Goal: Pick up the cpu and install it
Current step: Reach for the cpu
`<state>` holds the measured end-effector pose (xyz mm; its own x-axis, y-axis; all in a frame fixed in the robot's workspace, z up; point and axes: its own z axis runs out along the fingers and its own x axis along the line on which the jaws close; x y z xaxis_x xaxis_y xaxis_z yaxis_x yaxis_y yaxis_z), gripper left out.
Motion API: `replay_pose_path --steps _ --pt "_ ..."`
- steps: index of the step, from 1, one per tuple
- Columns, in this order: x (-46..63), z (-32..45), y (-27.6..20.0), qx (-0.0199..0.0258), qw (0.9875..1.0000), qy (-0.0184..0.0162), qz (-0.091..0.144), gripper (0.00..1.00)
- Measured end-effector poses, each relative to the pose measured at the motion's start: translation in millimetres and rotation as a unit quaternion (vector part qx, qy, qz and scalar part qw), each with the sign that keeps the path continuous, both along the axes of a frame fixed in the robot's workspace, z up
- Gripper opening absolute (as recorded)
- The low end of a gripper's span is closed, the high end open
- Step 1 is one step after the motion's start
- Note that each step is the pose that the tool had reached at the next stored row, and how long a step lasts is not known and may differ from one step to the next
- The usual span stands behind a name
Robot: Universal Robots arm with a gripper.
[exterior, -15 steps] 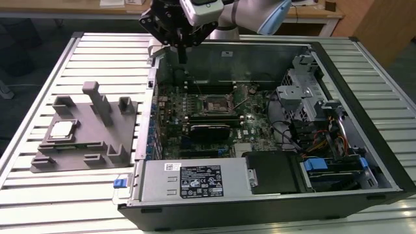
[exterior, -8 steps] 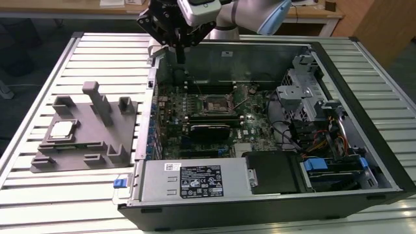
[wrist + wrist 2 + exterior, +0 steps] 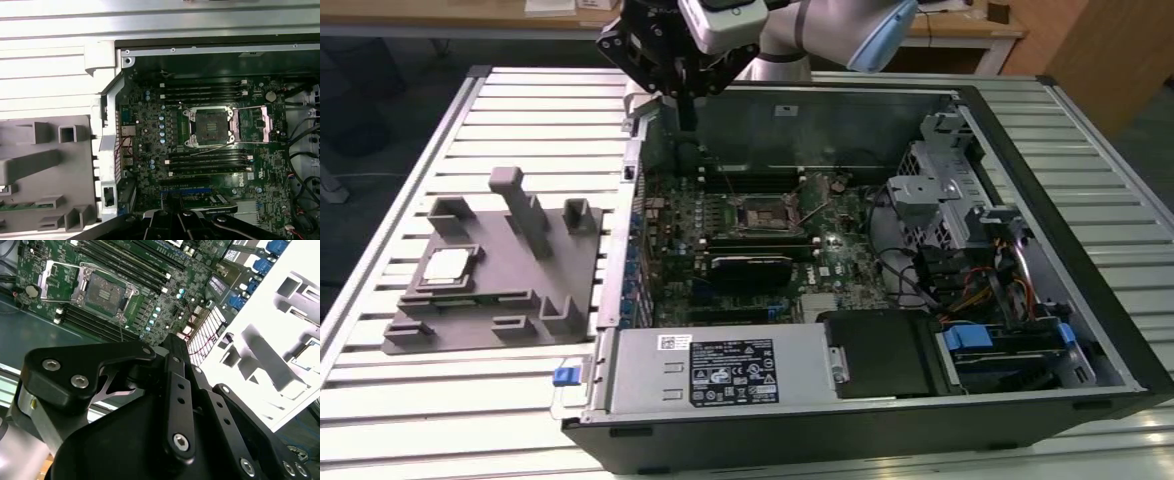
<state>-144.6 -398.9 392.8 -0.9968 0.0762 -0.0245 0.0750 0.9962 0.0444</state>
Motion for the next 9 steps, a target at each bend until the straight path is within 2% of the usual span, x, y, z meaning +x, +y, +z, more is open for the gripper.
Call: replay_pose_path --steps 9 --pt "-4.3 -0.2 0.0 0.0 1.0 0.0 0.0 0.11"
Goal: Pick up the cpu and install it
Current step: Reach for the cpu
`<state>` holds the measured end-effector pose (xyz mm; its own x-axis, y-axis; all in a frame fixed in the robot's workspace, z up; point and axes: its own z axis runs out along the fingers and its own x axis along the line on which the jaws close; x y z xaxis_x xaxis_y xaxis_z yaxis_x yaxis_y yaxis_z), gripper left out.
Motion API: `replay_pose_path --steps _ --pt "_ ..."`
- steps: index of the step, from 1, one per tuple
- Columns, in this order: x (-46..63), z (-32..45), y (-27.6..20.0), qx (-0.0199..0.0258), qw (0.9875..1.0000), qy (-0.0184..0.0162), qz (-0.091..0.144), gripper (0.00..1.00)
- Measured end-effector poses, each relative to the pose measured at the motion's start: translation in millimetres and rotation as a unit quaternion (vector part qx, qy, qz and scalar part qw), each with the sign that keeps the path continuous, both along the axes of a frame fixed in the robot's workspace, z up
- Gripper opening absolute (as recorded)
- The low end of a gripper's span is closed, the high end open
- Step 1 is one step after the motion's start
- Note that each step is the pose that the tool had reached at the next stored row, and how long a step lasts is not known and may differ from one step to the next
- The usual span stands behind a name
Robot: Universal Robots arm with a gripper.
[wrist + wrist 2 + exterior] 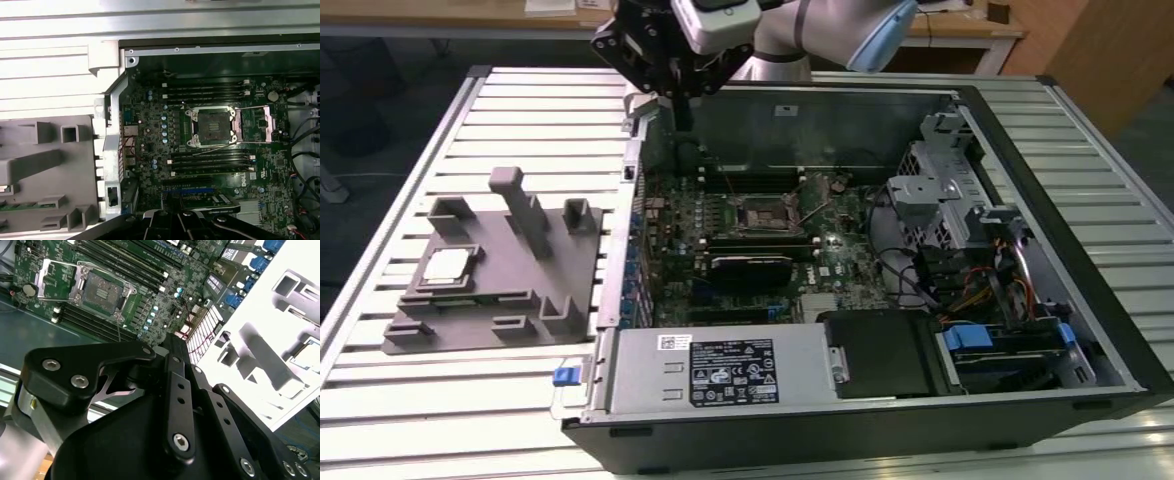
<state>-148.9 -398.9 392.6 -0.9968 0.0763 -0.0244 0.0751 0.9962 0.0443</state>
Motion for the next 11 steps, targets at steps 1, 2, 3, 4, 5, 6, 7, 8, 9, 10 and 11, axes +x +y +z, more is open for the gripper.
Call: replay_pose_path --steps 1,2,3,4,5,6,7,8,9,10,11 --pt "-0.4 0.0 0.0 0.0 1.0 0.0 0.0 0.11" --pt "-0.8 -0.1 0.0 0.0 1.0 0.0 0.0 0.11" --pt "-1.2 -0.1 0.0 0.0 1.0 0.0 0.0 0.11" --pt "-1.7 -0.1 0.0 0.0 1.0 0.0 0.0 0.11" --pt "-2.1 -0.2 0.0 0.0 1.0 0.0 0.0 0.11" --pt "-2.6 -0.2 0.0 0.0 1.0 0.0 0.0 0.11" --pt "-3.0 -0.3 0.0 0.0 1.0 0.0 0.0 0.11" --pt "-3.5 -0.3 0.0 0.0 1.0 0.0 0.0 0.11" --pt "-4.0 -0.3 0.0 0.0 1.0 0.0001 0.0 0.11" --pt "-4.5 -0.3 0.0 0.0 1.0 0.0001 0.0 0.11" --pt "-4.9 -0.4 0.0 0.0 1.0 0.0001 0.0 0.11"
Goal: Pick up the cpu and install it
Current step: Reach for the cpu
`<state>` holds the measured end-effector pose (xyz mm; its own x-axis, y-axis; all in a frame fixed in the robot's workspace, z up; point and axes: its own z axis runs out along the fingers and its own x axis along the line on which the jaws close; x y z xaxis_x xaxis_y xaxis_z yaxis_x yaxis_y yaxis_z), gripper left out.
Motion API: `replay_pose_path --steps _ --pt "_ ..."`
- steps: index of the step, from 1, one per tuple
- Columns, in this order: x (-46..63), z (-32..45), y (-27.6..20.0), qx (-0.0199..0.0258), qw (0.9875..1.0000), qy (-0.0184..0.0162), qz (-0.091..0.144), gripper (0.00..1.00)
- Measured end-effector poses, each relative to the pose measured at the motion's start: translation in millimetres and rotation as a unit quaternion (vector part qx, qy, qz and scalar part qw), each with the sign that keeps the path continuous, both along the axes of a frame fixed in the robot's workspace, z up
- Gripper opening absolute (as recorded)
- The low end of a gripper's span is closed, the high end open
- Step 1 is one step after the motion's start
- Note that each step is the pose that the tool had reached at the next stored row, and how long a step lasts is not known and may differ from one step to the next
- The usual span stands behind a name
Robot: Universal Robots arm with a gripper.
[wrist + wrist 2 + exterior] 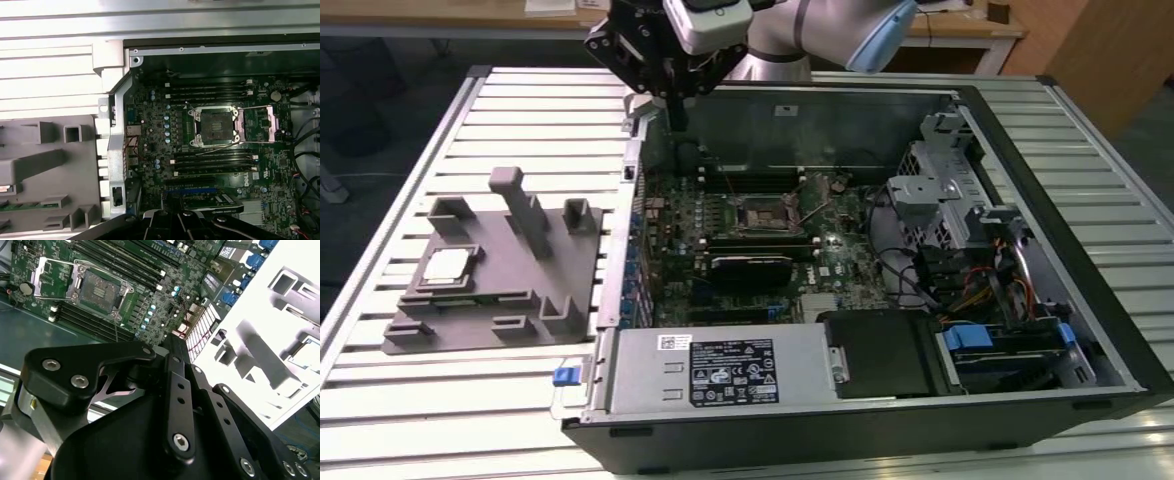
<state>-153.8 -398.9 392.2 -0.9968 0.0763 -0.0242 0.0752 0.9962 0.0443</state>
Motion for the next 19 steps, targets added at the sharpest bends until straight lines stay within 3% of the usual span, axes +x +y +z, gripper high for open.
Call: replay_pose_path --steps 19 --pt "-8.6 -0.8 0.0 0.0 1.0 0.0004 0.0 0.11"
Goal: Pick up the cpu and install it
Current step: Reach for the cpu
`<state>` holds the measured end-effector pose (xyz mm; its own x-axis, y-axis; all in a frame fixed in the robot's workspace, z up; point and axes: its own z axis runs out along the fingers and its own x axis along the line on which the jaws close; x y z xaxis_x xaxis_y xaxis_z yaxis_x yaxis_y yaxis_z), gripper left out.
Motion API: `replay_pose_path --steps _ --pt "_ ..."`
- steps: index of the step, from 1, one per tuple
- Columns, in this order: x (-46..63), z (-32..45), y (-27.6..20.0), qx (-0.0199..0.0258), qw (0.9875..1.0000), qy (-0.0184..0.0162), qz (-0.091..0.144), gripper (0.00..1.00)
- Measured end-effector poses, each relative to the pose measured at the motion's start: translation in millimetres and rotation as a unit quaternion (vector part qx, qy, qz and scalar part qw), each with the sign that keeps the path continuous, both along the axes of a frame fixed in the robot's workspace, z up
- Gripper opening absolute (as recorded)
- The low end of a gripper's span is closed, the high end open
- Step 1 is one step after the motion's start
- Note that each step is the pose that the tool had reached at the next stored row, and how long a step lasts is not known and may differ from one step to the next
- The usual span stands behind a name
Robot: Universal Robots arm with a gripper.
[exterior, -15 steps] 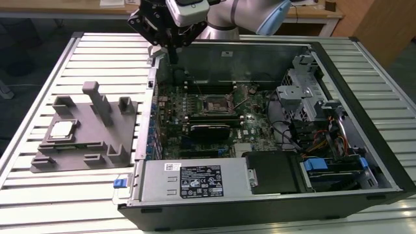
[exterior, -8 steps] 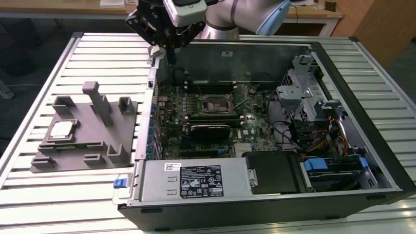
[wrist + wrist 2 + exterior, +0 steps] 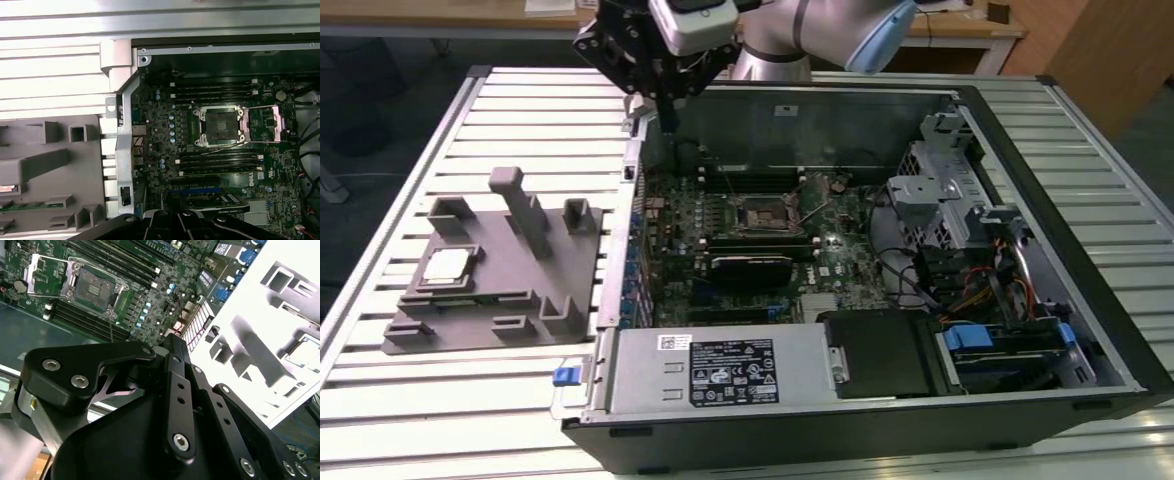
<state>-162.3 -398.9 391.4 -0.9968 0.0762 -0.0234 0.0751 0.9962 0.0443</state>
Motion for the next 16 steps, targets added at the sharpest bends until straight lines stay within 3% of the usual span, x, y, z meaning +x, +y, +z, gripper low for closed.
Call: replay_pose_path --steps 16 --pt "-7.7 -0.9 0.0 0.0 1.0 0.0007 0.0 0.11"
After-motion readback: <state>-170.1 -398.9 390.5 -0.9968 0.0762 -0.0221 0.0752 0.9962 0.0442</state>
